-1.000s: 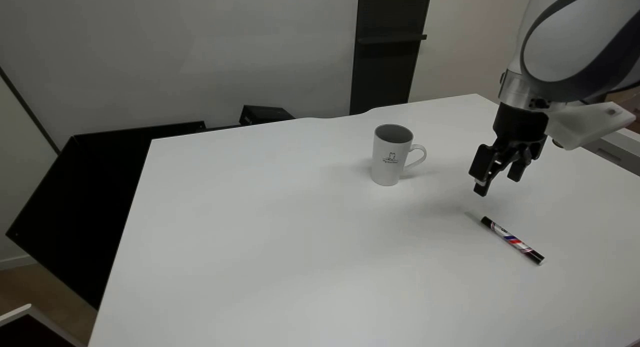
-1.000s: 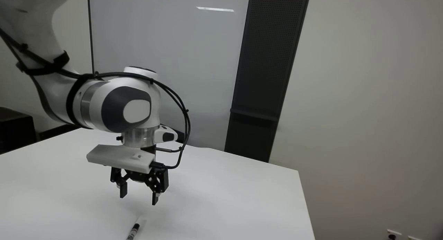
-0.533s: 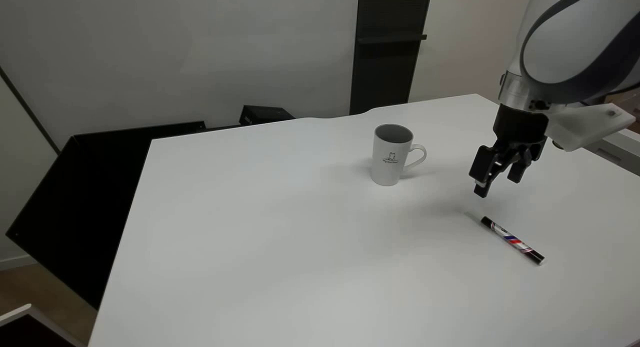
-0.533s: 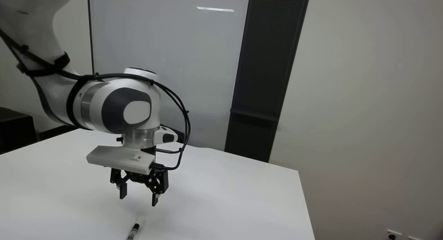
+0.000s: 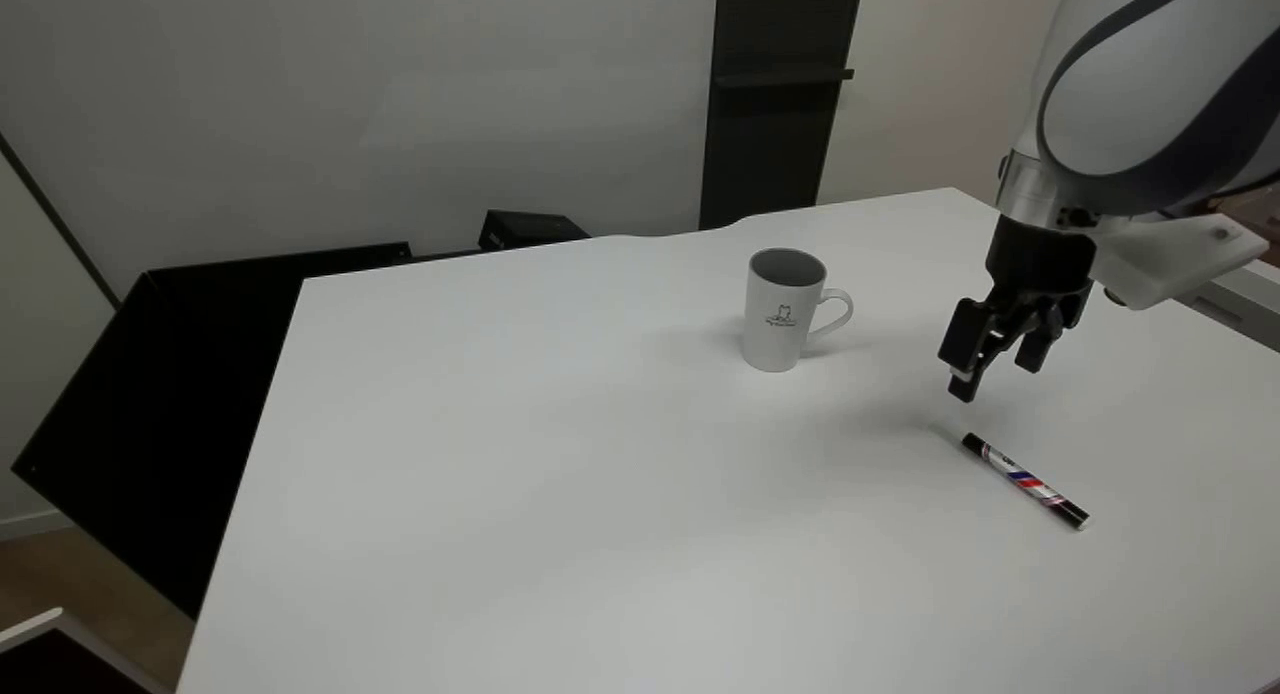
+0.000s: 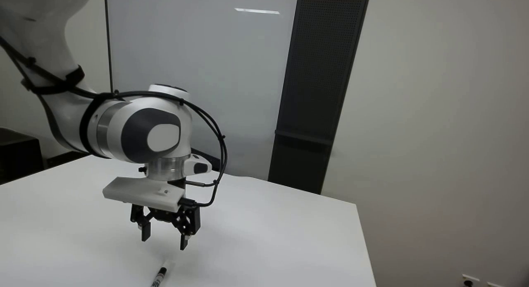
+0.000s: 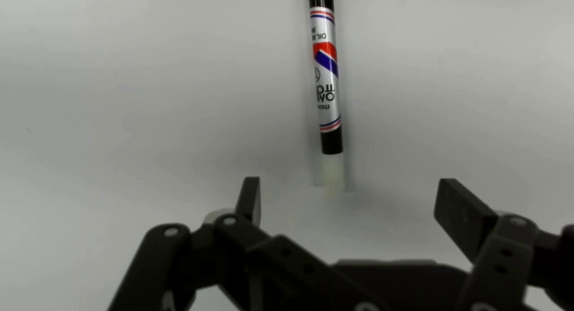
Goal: Put the pen in the mug
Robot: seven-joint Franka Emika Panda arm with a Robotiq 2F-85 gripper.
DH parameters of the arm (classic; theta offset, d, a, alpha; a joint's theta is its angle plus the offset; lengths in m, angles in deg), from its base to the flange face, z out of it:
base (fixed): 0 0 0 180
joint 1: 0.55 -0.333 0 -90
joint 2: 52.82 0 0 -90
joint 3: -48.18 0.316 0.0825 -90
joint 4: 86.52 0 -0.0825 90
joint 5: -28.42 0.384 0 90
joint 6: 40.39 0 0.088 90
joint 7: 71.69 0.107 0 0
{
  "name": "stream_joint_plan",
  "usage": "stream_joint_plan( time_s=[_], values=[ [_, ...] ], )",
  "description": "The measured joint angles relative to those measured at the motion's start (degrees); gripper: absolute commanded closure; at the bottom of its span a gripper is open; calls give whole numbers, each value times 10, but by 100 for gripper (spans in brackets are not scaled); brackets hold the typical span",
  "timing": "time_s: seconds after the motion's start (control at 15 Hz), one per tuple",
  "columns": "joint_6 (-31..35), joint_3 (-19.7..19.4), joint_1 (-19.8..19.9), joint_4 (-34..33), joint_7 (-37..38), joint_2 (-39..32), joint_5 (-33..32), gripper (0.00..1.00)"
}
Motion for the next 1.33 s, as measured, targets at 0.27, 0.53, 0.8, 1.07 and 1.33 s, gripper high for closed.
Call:
stream_joint_plan(
  time_s=[0.27,0.53,0.8,1.07,1.33],
  values=[
    [23,20,21,0,-34,-26,29,0],
    [74,47,51,-1,-80,-51,58,0],
    [114,74,76,-2,-107,-72,65,0],
    [123,90,91,-4,-116,-85,67,0],
    [126,91,92,-5,-119,-90,66,0]
  ],
)
